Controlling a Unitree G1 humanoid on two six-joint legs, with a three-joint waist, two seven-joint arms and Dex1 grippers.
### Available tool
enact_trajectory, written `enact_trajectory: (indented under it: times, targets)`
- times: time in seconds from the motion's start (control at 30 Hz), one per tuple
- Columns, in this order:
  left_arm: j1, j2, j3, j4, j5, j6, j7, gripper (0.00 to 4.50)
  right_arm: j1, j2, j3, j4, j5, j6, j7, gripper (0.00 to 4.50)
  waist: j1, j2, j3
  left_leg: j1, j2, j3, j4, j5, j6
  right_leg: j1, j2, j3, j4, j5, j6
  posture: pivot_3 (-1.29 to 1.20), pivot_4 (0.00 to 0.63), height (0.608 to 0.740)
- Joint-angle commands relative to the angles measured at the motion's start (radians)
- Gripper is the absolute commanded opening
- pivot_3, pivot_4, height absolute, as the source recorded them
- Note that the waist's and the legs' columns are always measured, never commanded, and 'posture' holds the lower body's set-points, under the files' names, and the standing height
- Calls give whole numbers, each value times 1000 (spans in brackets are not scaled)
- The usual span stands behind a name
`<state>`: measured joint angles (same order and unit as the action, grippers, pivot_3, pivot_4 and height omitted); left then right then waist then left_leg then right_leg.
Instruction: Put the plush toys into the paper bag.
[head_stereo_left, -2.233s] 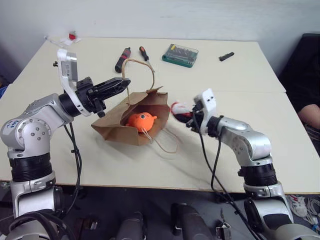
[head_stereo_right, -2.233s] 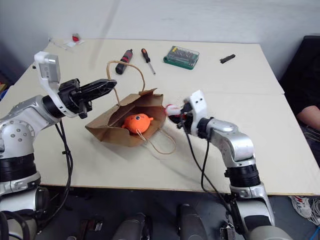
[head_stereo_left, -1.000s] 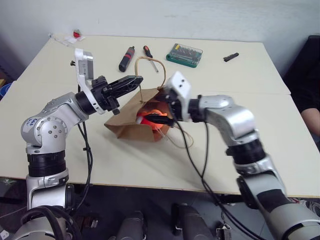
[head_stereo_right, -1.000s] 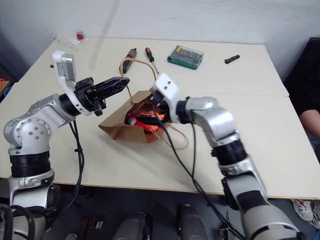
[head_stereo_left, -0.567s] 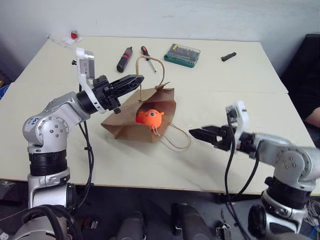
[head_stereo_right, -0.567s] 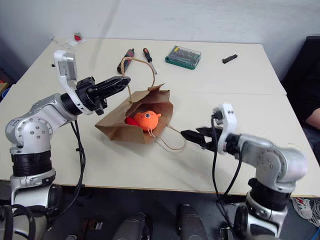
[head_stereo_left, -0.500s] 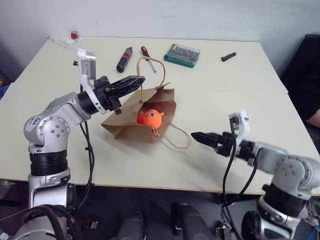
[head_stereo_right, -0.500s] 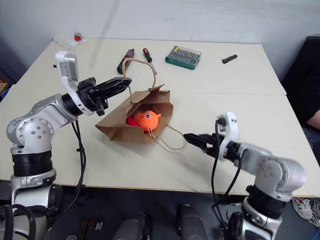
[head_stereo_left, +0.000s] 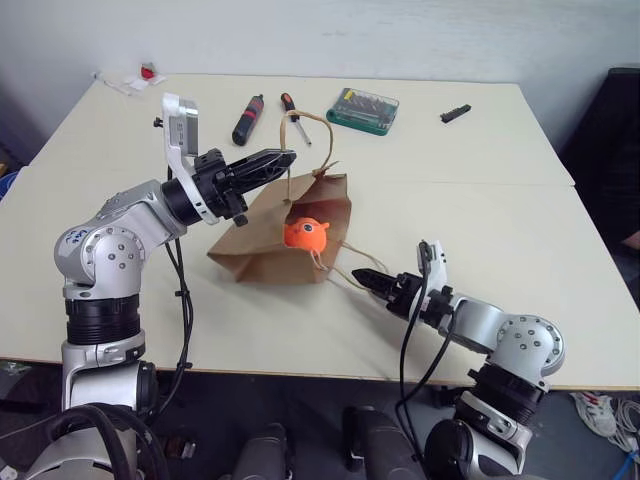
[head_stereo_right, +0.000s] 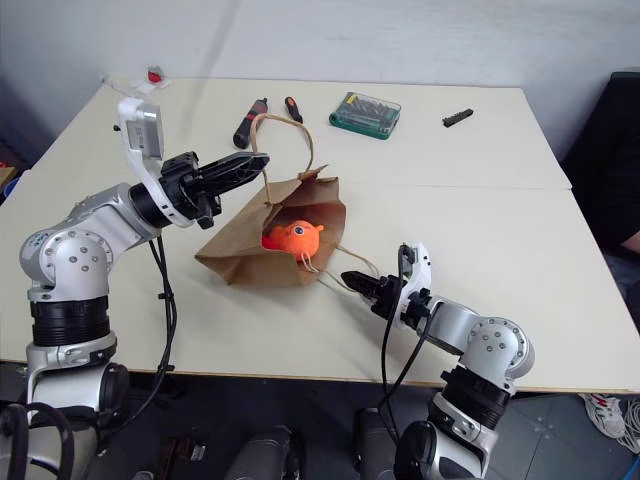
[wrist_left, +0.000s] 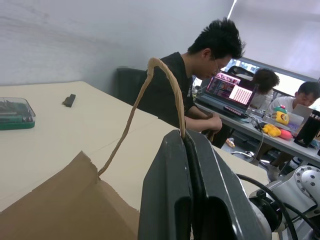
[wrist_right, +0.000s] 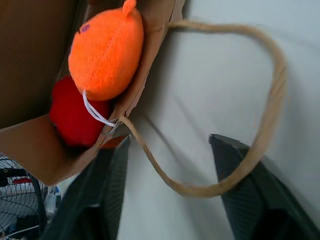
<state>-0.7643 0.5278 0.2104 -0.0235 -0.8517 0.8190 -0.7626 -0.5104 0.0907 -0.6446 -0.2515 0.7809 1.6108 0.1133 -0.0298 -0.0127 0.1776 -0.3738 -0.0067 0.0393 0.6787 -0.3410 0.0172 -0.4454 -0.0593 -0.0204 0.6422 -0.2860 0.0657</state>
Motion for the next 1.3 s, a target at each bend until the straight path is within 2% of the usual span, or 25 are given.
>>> enact_trajectory:
  times: [0.03, 0.13, 0.17, 0.33, 0.47, 0.53, 0.6, 0.77, 0.97, 1.07, 1.17, 1.2, 1.3]
  targets:
    - [-10, 13, 19, -24, 1, -19, -5, 0, -18, -27, 2, -60, 38, -3, 22, 1170, 1, 0, 0, 0, 0, 0, 0, 0, 0, 0, 0, 0, 0, 0, 0, 0, 150, 740]
    - [-5, 14, 22, -27, -2, -18, -4, 0, -27, -64, -2, -106, 67, -28, 49, 78, 1, 0, 0, 0, 0, 0, 0, 0, 0, 0, 0, 0, -1, 0, 0, 0, 150, 740]
    - [-4, 14, 23, -27, -3, -18, -4, 0, -32, -74, -6, -117, 76, -34, 54, 29, 1, 0, 0, 0, 0, 0, 0, 0, 1, 0, 0, 0, -1, 0, 0, 0, 150, 740]
    - [-3, 14, 26, -20, 0, -22, -8, 0, -61, -147, -20, -154, 112, -60, 69, 29, -1, 0, 0, 0, 0, 0, 0, 0, 1, 0, 0, 0, -1, 0, 0, 0, 150, 740]
    - [-44, -16, 20, 14, 9, -54, -4, 0, -132, -300, -45, -215, 216, -97, 146, 29, 2, 1, 1, -1, 0, 0, 0, 0, 1, 0, 0, 0, -1, 0, 0, 0, 150, 740]
    - [-78, -43, 9, 41, 28, -89, 3, 0, -170, -386, -38, -238, 237, -172, 190, 29, 3, 2, 1, -1, -1, 0, 1, 0, 2, 0, 0, 0, -1, 0, 1, 0, 150, 740]
    - [-109, -76, -9, 74, 54, -126, 3, 0, -177, -483, 34, -290, 178, -325, 271, 29, 6, 2, 1, -1, -1, -1, 1, -1, 2, 0, 0, -1, -2, 0, 1, 0, 150, 740]
    - [-155, -152, -59, 193, 145, -233, -15, 0, -137, -616, 255, -378, 90, -502, 358, 29, 2, 1, 1, -1, -1, 0, -1, -1, 2, 1, 1, -1, -6, 1, 2, 0, 150, 740]
    - [-137, -189, -95, 230, 196, -281, -50, 0, -16, -626, 442, -396, -92, -708, 331, 29, 4, 1, 1, -1, -1, 1, 0, -1, 2, 1, 1, 0, -5, 1, 2, 0, 150, 740]
    - [-119, -173, -78, 213, 192, -271, -54, 0, 12, -609, 473, -403, -124, -761, 312, 29, 4, 1, 1, -1, -1, 1, 1, -1, 2, 1, 1, 0, -5, 1, 2, 0, 150, 740]
    - [-112, -153, -54, 194, 175, -250, -46, 0, 14, -581, 457, -393, -89, -764, 292, 29, 2, 1, 1, -1, 0, 1, 1, -1, 2, 1, 1, 0, -5, 1, 2, 0, 150, 740]
    - [-109, -146, -44, 188, 166, -240, -44, 0, 11, -572, 444, -387, -58, -749, 288, 201, 3, 1, 1, -1, 0, 1, 1, -1, 2, 1, 1, 0, -5, 1, 2, 0, 150, 740]
    - [-99, -116, -9, 162, 139, -206, -40, 616, 7, -588, 430, -388, -9, -736, 309, 898, 4, 1, 1, -1, 0, 0, 1, -1, 2, 1, 1, 0, -5, 1, 2, 0, 150, 740]
